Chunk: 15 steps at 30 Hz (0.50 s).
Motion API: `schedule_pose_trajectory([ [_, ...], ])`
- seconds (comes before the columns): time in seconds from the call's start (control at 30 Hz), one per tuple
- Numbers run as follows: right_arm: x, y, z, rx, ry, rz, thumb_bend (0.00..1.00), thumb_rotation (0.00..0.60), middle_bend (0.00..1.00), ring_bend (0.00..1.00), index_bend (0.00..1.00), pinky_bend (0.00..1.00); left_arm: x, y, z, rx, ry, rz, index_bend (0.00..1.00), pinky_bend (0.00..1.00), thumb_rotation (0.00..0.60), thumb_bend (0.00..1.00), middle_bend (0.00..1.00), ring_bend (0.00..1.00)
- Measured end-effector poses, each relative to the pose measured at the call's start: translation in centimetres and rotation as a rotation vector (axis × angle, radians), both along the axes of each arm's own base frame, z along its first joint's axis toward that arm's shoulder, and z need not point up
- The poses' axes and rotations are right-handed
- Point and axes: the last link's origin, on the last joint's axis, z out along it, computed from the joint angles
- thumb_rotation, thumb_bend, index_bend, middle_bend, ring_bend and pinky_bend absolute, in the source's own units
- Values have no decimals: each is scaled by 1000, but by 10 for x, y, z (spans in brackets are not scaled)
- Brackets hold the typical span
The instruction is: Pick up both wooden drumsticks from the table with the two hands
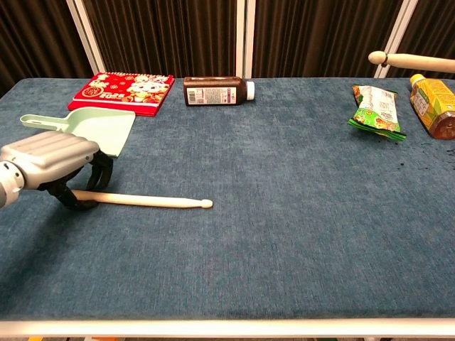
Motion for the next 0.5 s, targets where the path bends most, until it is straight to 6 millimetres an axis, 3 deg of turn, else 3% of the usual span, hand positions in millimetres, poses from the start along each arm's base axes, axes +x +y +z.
schedule_pose_trajectory([
  [0.33,-3,-1,-3,9,-3,-8,703,600,584,376,694,393,3,1,-1,-21,11,6,522,878,600,316,532,792],
  [0.5,-5,0,-5,18,-2,-16,703,600,584,376,694,393,3,1,0,-27,8,3,583,878,600,386,572,796],
])
